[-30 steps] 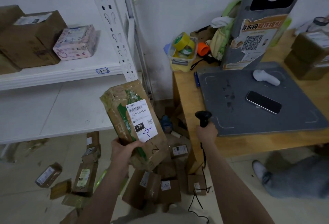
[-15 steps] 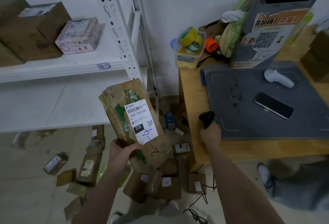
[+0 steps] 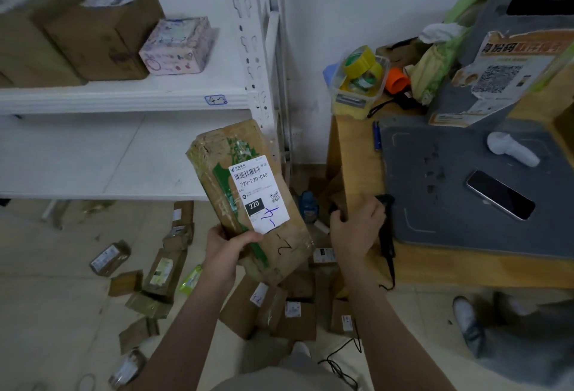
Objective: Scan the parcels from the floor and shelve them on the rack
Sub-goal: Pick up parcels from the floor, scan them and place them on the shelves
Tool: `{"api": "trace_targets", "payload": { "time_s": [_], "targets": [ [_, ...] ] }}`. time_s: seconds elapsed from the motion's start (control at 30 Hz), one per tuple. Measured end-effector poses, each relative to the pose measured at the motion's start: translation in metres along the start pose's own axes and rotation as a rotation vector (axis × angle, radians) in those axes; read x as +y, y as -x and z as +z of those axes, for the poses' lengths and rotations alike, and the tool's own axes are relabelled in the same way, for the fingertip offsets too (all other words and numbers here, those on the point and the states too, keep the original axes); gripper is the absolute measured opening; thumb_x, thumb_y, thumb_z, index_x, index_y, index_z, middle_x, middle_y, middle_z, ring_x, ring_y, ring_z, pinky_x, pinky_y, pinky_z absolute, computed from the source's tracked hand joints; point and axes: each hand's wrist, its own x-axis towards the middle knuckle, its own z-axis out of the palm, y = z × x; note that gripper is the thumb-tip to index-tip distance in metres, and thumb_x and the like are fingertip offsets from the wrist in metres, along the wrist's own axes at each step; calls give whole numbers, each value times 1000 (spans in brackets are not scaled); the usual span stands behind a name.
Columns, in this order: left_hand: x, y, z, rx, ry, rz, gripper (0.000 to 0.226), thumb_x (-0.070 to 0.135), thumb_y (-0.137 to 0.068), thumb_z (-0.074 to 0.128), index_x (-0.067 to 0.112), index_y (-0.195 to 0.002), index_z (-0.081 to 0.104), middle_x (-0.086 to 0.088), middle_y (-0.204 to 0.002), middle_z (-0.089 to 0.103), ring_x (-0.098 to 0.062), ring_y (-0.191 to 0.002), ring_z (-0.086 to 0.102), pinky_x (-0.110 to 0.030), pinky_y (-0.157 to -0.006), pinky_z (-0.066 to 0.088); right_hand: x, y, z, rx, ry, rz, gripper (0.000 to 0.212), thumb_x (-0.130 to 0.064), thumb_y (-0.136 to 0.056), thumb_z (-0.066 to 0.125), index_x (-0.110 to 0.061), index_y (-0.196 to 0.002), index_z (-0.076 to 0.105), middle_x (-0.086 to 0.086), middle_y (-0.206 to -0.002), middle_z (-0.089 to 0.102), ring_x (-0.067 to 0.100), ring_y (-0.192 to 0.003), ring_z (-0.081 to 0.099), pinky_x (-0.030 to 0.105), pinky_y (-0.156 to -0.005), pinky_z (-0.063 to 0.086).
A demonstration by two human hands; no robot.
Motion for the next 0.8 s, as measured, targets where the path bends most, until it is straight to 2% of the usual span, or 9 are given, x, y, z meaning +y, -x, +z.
{"api": "trace_targets", "payload": {
  "time_s": [0.07, 0.13, 0.3, 0.4, 0.47, 0.53, 0.6, 0.67, 0.8],
  "targets": [
    [4, 6, -14, 11, 35, 4, 48, -7, -73, 77, 8, -117, 62, -5, -107, 75, -19, -94, 70, -33, -71, 53, -26, 23, 6, -118, -177, -30, 56, -10, -80, 76, -14, -130, 51, 1, -129, 48, 12, -113, 49, 15, -93, 43],
    [9, 12, -34, 23, 64, 1, 44, -3, -73, 79, 11, -111, 64, -2, -102, 76, -18, -94, 70, -34, -72, 52, -50, 46, 15, -272, -324, -27, 48, -11, -84, 75, -20, -124, 53, -8, -121, 50, 3, -103, 52, 8, -84, 44],
    [18, 27, -110, 110, 166, -24, 77, 23, -50, 84, 12, -124, 63, -3, -109, 76, -22, -103, 68, -40, -76, 55, -102, 106, 45, -758, -480, 2, 29, -23, -94, 66, -21, -122, 58, -6, -120, 59, 5, -110, 57, 17, -89, 46],
    [18, 41, -162, 192, 253, -51, 91, 32, -42, 84, 9, -127, 62, -8, -112, 75, -28, -105, 67, -39, -70, 54, -130, 143, 60, -1051, -455, 91, 40, -36, -91, 68, -26, -127, 53, -4, -128, 55, 17, -120, 53, 32, -100, 45],
    [17, 53, -201, 250, 290, -41, 88, 35, -42, 82, 9, -124, 64, -8, -106, 74, -26, -93, 66, -28, -56, 53, -145, 170, 71, -1193, -418, 173, 53, -44, -83, 72, -29, -130, 52, -7, -128, 54, 17, -120, 51, 39, -106, 42],
    [15, 64, -241, 293, 301, -38, 78, 33, -46, 79, 8, -119, 66, -8, -100, 73, -22, -86, 64, -22, -46, 49, -161, 200, 83, -1304, -414, 217, 37, -39, -82, 74, -32, -114, 57, -11, -113, 59, 16, -112, 54, 39, -104, 43],
    [11, 73, -281, 308, 330, -44, 62, 29, -54, 75, 9, -112, 70, -6, -94, 74, -19, -79, 67, -25, -49, 50, -176, 234, 96, -1388, -418, 233, 21, -30, -85, 73, -37, -98, 58, -10, -107, 61, 14, -105, 58, 43, -106, 44],
    [7, 81, -319, 337, 365, -59, 60, 30, -53, 75, 9, -109, 71, -3, -87, 75, -18, -73, 67, -27, -55, 49, -191, 268, 108, -1439, -401, 238, 20, -31, -84, 73, -36, -98, 61, -5, -110, 68, 15, -104, 63, 49, -106, 46],
    [-5, 95, -387, 437, 451, -60, 66, 44, -42, 78, 13, -100, 75, -3, -83, 71, -22, -75, 60, -29, -65, 42, -216, 338, 132, -1530, -364, 225, 55, -50, -58, 85, -31, -108, 69, -6, -105, 76, 20, -107, 67, 53, -102, 49]
  ]
}}
